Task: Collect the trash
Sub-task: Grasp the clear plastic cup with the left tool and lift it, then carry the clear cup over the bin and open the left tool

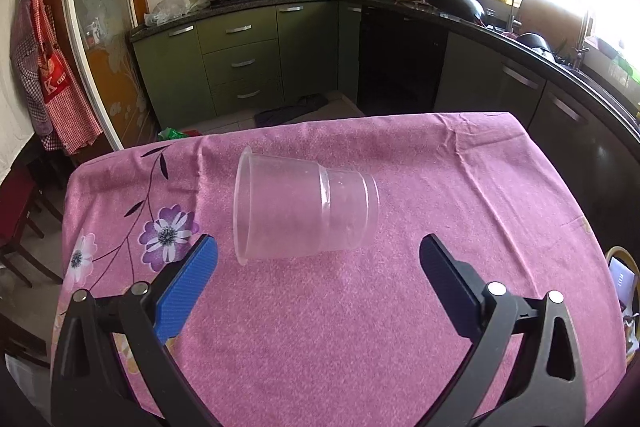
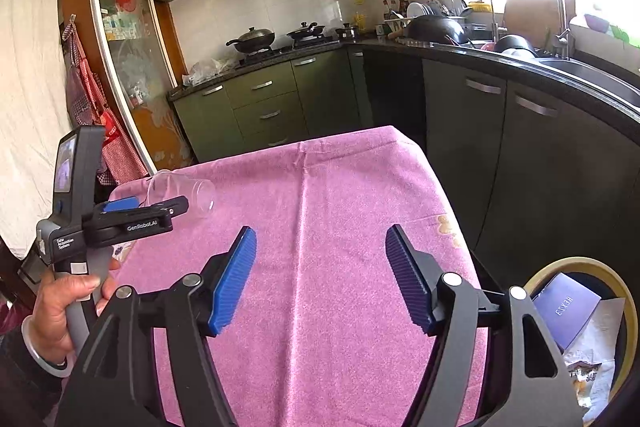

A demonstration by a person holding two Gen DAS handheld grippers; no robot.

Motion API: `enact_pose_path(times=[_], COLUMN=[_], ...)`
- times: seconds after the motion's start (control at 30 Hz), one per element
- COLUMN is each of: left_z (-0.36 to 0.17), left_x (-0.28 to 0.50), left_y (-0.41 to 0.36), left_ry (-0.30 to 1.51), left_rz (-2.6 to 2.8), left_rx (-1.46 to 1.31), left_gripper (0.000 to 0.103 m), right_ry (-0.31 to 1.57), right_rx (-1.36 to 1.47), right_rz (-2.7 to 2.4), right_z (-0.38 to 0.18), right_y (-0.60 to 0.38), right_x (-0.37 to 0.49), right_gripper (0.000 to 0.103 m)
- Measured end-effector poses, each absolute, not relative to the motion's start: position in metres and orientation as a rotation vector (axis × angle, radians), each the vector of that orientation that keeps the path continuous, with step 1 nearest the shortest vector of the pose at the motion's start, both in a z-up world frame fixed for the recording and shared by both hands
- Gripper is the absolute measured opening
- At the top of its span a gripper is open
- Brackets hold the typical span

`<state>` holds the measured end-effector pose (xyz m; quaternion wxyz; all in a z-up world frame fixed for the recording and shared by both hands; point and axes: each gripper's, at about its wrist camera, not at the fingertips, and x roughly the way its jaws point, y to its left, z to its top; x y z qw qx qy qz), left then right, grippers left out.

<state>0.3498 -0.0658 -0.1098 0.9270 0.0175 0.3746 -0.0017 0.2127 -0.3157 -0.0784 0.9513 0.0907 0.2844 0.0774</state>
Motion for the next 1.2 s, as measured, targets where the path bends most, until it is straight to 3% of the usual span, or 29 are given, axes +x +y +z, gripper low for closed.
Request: enact_pose_path(times=[0.33, 0.5, 0.83, 1.2], left_z=[-0.123, -0.129, -0.110, -0.075], left_x=[0.384, 0.390, 0.361, 0.269], left_y=[-0.072, -0.070, -0.071, -0.083], left_ry=[0.784, 0.809, 0.747, 0.713], left_rz=[0.032, 0.021, -0.013, -0.161], left_rx=[0.089, 0.078, 0.109, 0.137], left_gripper=[0.096, 0.077, 0.076, 0.076], right_ry=[0.596, 0.596, 0.615, 0.627], right_rx=[0.212, 0.213, 0.206, 0.194], right_rz=[0.159, 0.158, 0.163, 0.126], right_z=[-0.083, -0.083, -0.083, -0.087], right_y=[-0.324, -0.324, -0.322, -0.325], right_x=[0.216, 0.214, 0.214, 0.220], right_gripper=[0.067, 0.067, 0.067, 0.067])
